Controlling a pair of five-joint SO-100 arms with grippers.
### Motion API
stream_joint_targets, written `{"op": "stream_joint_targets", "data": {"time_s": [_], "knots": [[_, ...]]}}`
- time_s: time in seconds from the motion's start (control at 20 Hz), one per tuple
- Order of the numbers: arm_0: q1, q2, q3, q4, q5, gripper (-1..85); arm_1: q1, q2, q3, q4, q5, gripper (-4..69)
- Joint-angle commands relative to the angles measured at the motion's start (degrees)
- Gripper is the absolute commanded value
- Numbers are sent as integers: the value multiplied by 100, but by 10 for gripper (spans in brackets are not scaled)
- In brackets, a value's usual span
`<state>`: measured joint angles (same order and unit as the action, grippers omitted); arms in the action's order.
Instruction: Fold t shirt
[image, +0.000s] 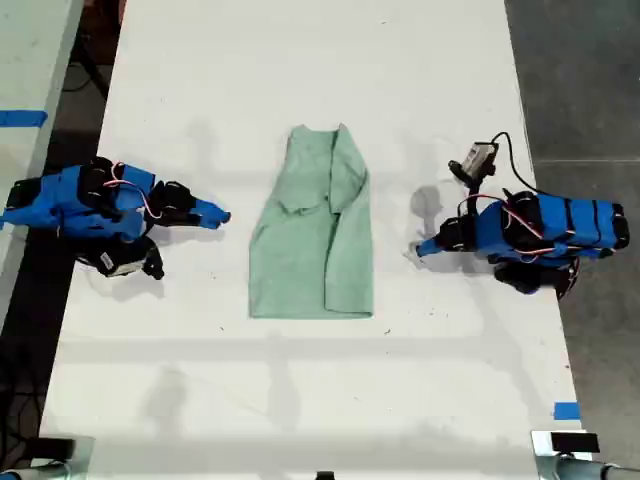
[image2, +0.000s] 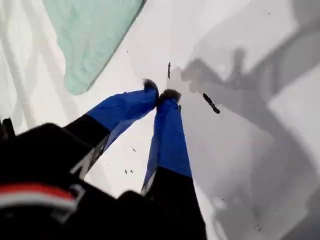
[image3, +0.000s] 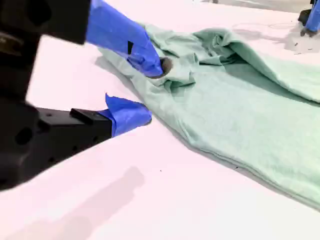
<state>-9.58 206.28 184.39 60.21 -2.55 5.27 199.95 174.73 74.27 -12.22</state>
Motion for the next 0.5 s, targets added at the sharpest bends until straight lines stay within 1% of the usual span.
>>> {"op": "stream_joint_targets", "data": {"time_s": [0.0,0.05,0.1,0.15,0.2,0.25,0.3,0.4,0.45], "knots": [[202,35,-308,-1731,2777,0,97,70,316,-26,-229,26],[158,35,-44,-1688,2760,0,114,70,316,-35,-264,26],[88,35,62,-1679,2733,64,114,70,316,-35,-264,26],[132,35,53,-1661,2663,240,97,70,316,-35,-237,24],[123,35,79,-1696,2681,200,79,70,316,-18,-167,20],[132,35,70,-1696,2742,140,62,70,316,9,-88,15],[88,35,79,-1661,2689,167,53,70,316,26,-9,12],[123,35,79,-1644,2751,88,53,70,316,44,62,11],[123,35,79,-1644,2751,87,53,70,316,44,62,11]]}}
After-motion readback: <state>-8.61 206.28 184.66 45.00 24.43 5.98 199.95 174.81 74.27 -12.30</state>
